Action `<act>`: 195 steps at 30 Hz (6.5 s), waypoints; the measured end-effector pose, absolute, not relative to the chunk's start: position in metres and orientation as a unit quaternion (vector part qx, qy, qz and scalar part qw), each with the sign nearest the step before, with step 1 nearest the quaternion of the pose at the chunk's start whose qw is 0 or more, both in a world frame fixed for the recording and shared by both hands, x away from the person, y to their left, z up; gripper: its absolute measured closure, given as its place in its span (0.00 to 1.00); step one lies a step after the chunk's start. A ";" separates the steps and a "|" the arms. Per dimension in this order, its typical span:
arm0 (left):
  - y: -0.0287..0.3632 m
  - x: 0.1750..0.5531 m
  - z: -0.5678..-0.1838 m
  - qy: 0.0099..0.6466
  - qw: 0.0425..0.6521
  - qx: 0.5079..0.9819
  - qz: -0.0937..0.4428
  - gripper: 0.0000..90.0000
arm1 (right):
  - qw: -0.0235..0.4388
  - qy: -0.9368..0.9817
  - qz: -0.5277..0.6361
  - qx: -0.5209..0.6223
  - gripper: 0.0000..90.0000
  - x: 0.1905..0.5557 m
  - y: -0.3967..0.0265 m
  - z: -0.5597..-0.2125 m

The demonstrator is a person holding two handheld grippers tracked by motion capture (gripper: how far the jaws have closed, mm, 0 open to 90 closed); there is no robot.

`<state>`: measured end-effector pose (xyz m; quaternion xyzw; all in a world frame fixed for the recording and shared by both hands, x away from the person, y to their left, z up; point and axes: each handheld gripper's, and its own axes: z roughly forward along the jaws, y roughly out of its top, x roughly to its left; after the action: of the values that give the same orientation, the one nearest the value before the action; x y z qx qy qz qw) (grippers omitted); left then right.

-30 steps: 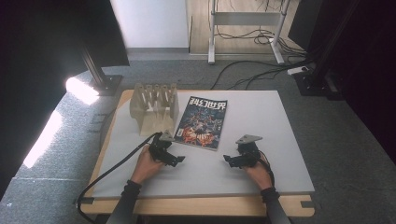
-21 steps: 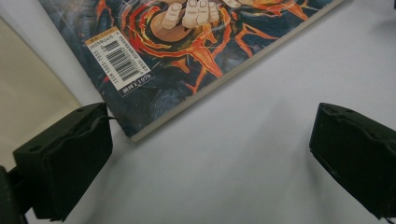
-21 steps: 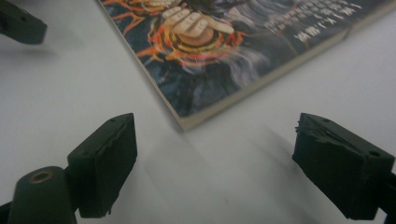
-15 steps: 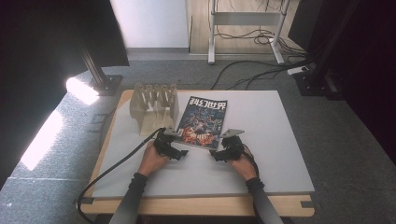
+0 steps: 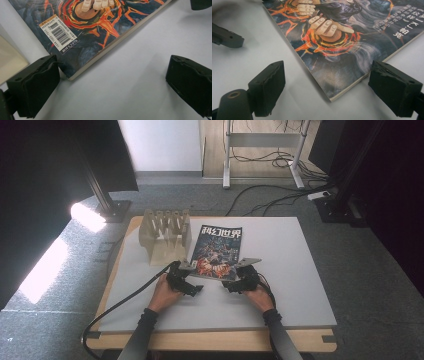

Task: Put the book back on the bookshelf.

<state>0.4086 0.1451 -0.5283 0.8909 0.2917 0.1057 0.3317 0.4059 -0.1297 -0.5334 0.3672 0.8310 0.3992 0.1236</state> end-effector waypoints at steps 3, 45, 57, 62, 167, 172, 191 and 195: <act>0.143 0.400 -0.528 0.290 0.327 0.893 0.104 0.00 | 0.128 0.832 0.396 0.366 0.14 0.400 -0.130 -0.533; 0.167 0.403 -0.528 0.296 0.337 0.886 0.117 0.00 | 0.144 0.829 0.377 0.387 0.14 0.394 -0.160 -0.525; 0.134 0.384 -0.528 0.248 0.346 0.900 0.097 0.00 | 0.135 0.834 0.366 0.390 0.14 0.423 -0.157 -0.524; 0.123 0.383 -0.528 0.235 0.347 0.904 0.082 0.00 | 0.131 0.833 0.363 0.397 0.13 0.436 -0.155 -0.524; 0.125 0.385 -0.525 0.279 0.369 0.886 0.039 0.00 | 0.088 0.842 0.403 0.348 0.91 0.426 -0.141 -0.423; 0.127 0.391 -0.521 0.287 0.382 0.878 0.034 0.00 | 0.099 0.841 0.412 0.337 0.91 0.417 -0.138 -0.410; 0.131 0.406 -0.512 0.307 0.432 0.847 0.025 0.03 | 0.096 0.833 0.444 0.315 0.91 0.401 -0.146 -0.392; 0.133 0.404 -0.502 0.303 0.439 0.845 0.040 0.03 | 0.092 0.831 0.449 0.314 0.91 0.401 -0.149 -0.391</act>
<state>0.4041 0.1331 -0.5021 0.8453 0.3026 0.0404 0.4386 0.4008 -0.1489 -0.3907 0.3141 0.8311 0.4495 0.0923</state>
